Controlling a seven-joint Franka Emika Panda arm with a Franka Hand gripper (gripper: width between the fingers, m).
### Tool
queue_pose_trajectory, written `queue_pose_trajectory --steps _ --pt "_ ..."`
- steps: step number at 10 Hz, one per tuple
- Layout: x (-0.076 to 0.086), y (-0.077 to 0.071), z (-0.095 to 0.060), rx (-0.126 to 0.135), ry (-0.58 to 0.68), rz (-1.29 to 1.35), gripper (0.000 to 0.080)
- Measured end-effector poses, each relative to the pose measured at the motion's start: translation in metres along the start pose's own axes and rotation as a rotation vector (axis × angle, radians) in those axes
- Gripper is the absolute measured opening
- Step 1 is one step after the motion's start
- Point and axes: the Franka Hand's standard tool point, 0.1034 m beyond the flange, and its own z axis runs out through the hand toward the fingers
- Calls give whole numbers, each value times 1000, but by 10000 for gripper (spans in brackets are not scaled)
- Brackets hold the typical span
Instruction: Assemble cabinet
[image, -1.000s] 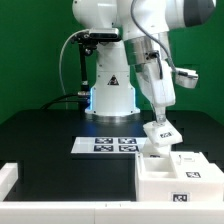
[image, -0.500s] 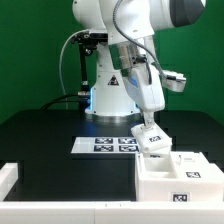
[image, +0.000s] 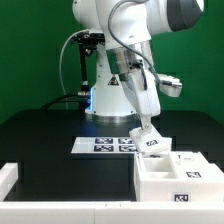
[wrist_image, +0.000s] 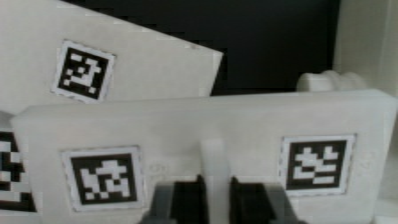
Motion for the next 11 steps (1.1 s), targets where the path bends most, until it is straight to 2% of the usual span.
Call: queue_pose_trajectory --steps 2,6,11 --pt "0 3 1 -5 0 -2 54" --pt "-4 -3 0 0 -1 -10 54" --pt "-3 0 1 -1 -2 -17 54"
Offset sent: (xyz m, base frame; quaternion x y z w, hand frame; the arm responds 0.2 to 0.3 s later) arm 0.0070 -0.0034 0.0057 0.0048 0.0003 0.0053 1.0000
